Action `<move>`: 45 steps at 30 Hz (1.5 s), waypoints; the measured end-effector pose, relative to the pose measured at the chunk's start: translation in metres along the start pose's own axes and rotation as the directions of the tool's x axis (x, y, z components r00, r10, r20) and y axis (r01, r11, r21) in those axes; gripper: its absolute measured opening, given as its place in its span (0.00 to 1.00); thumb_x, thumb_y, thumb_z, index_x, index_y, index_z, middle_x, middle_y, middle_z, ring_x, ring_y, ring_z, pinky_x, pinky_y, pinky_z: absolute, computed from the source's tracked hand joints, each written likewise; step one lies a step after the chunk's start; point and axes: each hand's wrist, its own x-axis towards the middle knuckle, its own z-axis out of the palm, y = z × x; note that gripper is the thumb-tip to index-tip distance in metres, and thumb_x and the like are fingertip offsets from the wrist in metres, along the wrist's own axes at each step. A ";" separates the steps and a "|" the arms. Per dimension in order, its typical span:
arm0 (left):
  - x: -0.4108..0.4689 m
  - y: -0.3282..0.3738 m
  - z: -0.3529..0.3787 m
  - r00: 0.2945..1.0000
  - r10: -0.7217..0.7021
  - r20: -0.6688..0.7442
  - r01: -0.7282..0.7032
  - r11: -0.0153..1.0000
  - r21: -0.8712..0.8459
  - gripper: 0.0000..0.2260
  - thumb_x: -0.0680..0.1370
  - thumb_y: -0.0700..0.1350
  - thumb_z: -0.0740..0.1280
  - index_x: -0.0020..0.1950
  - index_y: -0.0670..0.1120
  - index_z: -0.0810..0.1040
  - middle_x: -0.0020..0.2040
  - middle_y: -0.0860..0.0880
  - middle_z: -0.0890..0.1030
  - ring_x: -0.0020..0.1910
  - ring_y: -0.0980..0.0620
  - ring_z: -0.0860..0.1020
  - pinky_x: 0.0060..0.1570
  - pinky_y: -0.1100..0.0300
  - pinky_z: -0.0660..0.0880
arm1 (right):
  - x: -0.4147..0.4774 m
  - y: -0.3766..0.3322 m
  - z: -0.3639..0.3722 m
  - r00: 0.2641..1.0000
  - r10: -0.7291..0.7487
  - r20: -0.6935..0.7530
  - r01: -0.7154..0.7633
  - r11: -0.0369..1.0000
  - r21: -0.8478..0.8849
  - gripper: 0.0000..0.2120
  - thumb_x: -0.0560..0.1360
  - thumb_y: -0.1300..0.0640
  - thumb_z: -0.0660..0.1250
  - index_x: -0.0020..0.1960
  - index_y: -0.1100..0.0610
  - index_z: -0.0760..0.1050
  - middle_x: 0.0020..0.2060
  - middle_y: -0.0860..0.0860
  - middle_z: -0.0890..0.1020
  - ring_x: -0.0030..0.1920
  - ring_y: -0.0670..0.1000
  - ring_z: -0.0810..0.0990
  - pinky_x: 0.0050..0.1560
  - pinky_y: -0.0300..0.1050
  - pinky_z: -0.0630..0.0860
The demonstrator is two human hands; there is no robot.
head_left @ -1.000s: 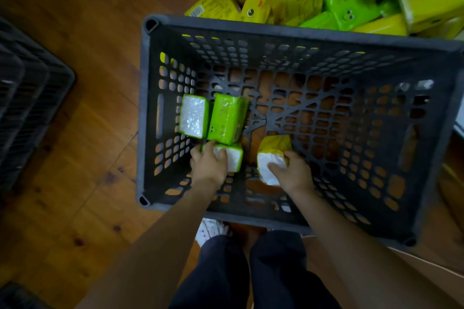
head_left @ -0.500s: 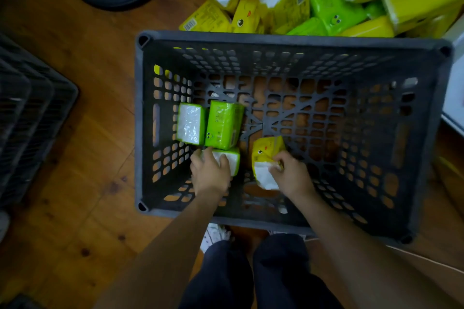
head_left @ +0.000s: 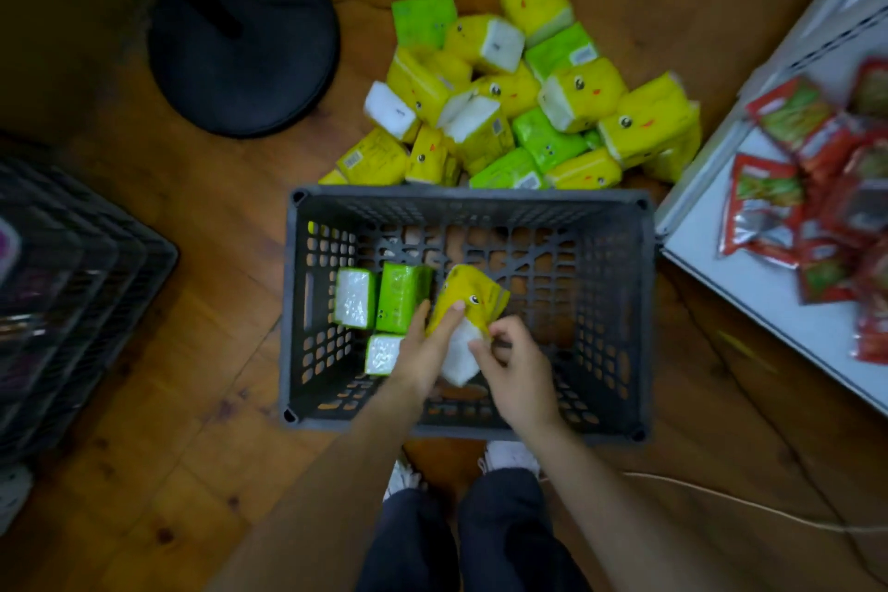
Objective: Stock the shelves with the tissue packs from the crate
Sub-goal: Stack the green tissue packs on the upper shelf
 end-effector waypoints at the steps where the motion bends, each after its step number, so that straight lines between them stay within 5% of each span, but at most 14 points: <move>1: -0.012 0.010 0.001 1.000 -0.009 0.007 0.009 0.999 -0.040 0.32 0.74 0.62 0.64 0.75 0.57 0.57 0.67 0.49 0.67 0.61 0.45 0.69 0.56 0.49 0.71 | -0.006 -0.012 -0.003 1.000 -0.025 -0.016 0.025 1.000 0.016 0.07 0.75 0.56 0.67 0.46 0.52 0.69 0.41 0.54 0.78 0.43 0.54 0.79 0.43 0.51 0.76; 8: -0.089 0.069 -0.018 0.990 0.136 -0.029 -0.137 0.989 -0.054 0.18 0.76 0.53 0.66 0.65 0.55 0.70 0.62 0.47 0.73 0.57 0.46 0.74 0.42 0.55 0.75 | -0.040 -0.088 -0.034 0.987 -0.157 -0.039 0.160 0.983 0.085 0.09 0.72 0.56 0.71 0.45 0.51 0.70 0.45 0.47 0.71 0.45 0.53 0.78 0.48 0.54 0.77; 13: -0.137 0.108 -0.035 0.953 0.304 0.002 -0.304 0.952 0.036 0.14 0.77 0.48 0.65 0.62 0.55 0.70 0.56 0.53 0.71 0.50 0.54 0.73 0.47 0.54 0.74 | -0.062 -0.133 -0.067 0.963 -0.261 -0.070 0.266 0.961 0.072 0.05 0.72 0.59 0.71 0.42 0.54 0.75 0.47 0.45 0.70 0.55 0.53 0.76 0.56 0.53 0.74; 16: -0.165 0.133 -0.043 0.935 0.348 0.067 -0.353 0.933 0.069 0.17 0.73 0.52 0.70 0.60 0.57 0.71 0.62 0.50 0.73 0.58 0.48 0.74 0.54 0.48 0.75 | -0.075 -0.156 -0.095 0.940 -0.279 -0.197 0.296 0.953 0.063 0.09 0.72 0.56 0.70 0.50 0.59 0.78 0.53 0.48 0.69 0.61 0.52 0.73 0.60 0.51 0.72; 19: -0.192 0.159 -0.044 0.915 0.354 0.196 -0.382 0.914 0.135 0.27 0.57 0.61 0.71 0.56 0.61 0.74 0.64 0.48 0.74 0.61 0.44 0.74 0.58 0.42 0.74 | -0.089 -0.179 -0.131 0.953 -0.226 -0.201 0.253 0.960 0.123 0.24 0.73 0.51 0.69 0.67 0.51 0.67 0.64 0.49 0.65 0.67 0.50 0.66 0.65 0.51 0.69; 22: -0.218 0.183 -0.036 0.872 0.360 0.333 -0.431 0.886 0.171 0.29 0.56 0.59 0.71 0.57 0.58 0.76 0.64 0.47 0.75 0.60 0.45 0.75 0.55 0.47 0.74 | -0.103 -0.197 -0.166 0.971 -0.194 -0.142 0.224 0.944 0.243 0.32 0.73 0.48 0.68 0.72 0.44 0.58 0.70 0.48 0.60 0.71 0.49 0.61 0.68 0.51 0.65; 29: -0.282 0.222 0.014 0.762 0.239 0.602 -0.474 0.838 0.268 0.28 0.59 0.55 0.75 0.58 0.61 0.76 0.69 0.49 0.70 0.67 0.45 0.70 0.55 0.43 0.75 | -0.138 -0.215 -0.223 0.965 -0.159 -0.208 0.249 0.808 0.535 0.34 0.55 0.30 0.73 0.55 0.19 0.58 0.72 0.40 0.61 0.71 0.48 0.64 0.67 0.58 0.68; 32: -0.305 0.228 0.044 0.728 0.211 0.653 -0.497 0.818 0.290 0.25 0.62 0.51 0.74 0.59 0.60 0.75 0.68 0.48 0.70 0.65 0.46 0.72 0.43 0.50 0.78 | -0.157 -0.201 -0.255 0.943 -0.141 -0.301 0.292 0.783 0.549 0.35 0.59 0.35 0.73 0.60 0.22 0.57 0.71 0.36 0.60 0.72 0.49 0.63 0.66 0.60 0.68; 35: -0.323 0.228 0.081 0.693 0.201 0.693 -0.556 0.761 0.335 0.24 0.66 0.48 0.74 0.60 0.60 0.73 0.61 0.56 0.71 0.59 0.53 0.74 0.47 0.47 0.78 | -0.176 -0.181 -0.285 0.935 -0.105 -0.340 0.289 0.781 0.554 0.32 0.59 0.33 0.73 0.59 0.24 0.63 0.70 0.41 0.66 0.68 0.51 0.69 0.63 0.60 0.71; 37: -0.329 0.224 0.108 0.668 0.235 0.706 -0.599 0.732 0.324 0.25 0.67 0.46 0.73 0.61 0.60 0.71 0.58 0.58 0.72 0.56 0.55 0.75 0.51 0.46 0.77 | -0.186 -0.168 -0.303 0.932 -0.052 -0.360 0.277 0.740 0.612 0.25 0.66 0.43 0.73 0.59 0.31 0.68 0.65 0.46 0.72 0.62 0.52 0.75 0.57 0.58 0.76; 41: -0.337 0.205 0.169 0.649 0.443 0.618 -0.670 0.718 0.189 0.30 0.69 0.43 0.75 0.68 0.52 0.67 0.64 0.49 0.68 0.59 0.48 0.74 0.52 0.50 0.76 | -0.202 -0.136 -0.337 0.878 0.008 -0.478 0.339 0.694 0.635 0.16 0.71 0.55 0.72 0.55 0.44 0.72 0.59 0.50 0.77 0.56 0.52 0.79 0.54 0.58 0.78; 45: -0.342 0.177 0.233 0.658 0.605 0.448 -0.711 0.694 0.108 0.35 0.65 0.51 0.78 0.66 0.42 0.66 0.57 0.46 0.73 0.55 0.48 0.76 0.50 0.54 0.77 | -0.218 -0.106 -0.369 0.827 0.050 -0.561 0.410 0.629 0.660 0.11 0.74 0.64 0.67 0.52 0.51 0.72 0.50 0.48 0.79 0.49 0.49 0.80 0.44 0.46 0.78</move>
